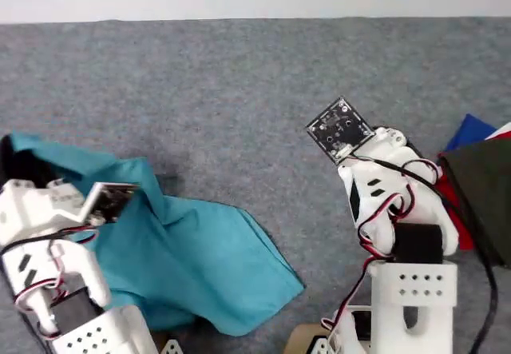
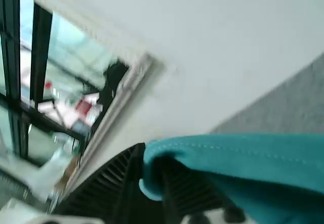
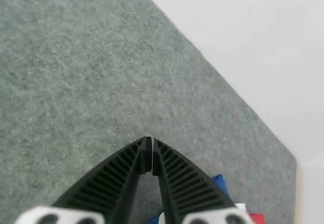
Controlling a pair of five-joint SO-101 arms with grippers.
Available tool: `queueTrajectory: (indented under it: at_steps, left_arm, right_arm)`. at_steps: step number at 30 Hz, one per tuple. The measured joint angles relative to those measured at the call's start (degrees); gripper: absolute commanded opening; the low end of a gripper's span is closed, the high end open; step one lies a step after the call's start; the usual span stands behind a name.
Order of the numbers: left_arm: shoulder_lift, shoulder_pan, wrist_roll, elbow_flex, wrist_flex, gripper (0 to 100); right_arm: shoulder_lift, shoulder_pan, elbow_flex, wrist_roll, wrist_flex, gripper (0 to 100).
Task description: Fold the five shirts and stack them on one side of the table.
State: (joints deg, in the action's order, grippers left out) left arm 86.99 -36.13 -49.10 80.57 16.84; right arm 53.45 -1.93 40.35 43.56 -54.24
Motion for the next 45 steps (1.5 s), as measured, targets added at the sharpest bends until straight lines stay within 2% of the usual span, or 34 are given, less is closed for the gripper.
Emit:
queueTrajectory:
  at_steps: [6,12,19,24,28,34,41,45]
  left_arm:
    - [0.0,-14.0,-3.6,1.9,14.4,0]
    - [0.0,-22.4,-11.7,6.0,28.5,0]
    - [0.0,-33.1,-27.4,9.9,36.1,0]
    - [0.0,-40.0,-41.1,13.2,39.6,0]
    - [0.0,-44.7,-49.9,15.4,39.6,0]
    - [0.4,-45.5,-51.5,16.0,39.6,0]
    - [0.4,-44.0,-49.0,16.0,39.6,0]
    - [0.4,-41.1,-45.3,16.0,39.6,0]
  right_arm:
    - [-5.9,-0.1,0.0,-4.4,-1.5,1.0]
    - [-13.5,-1.8,0.0,-5.2,-1.5,1.0]
    - [-24.0,-8.9,-2.8,-5.2,-1.5,1.0]
    - [-36.0,-11.8,-13.4,-5.4,-1.8,1.0]
    - [-47.0,-15.2,-24.8,-5.4,-6.1,1.0]
    - [-62.7,-22.1,-42.6,-5.4,-13.2,1.7]
    - [-79.0,-31.8,-60.0,-4.9,-21.1,22.5]
    - [-86.2,-37.7,-67.5,-4.0,-23.1,23.1]
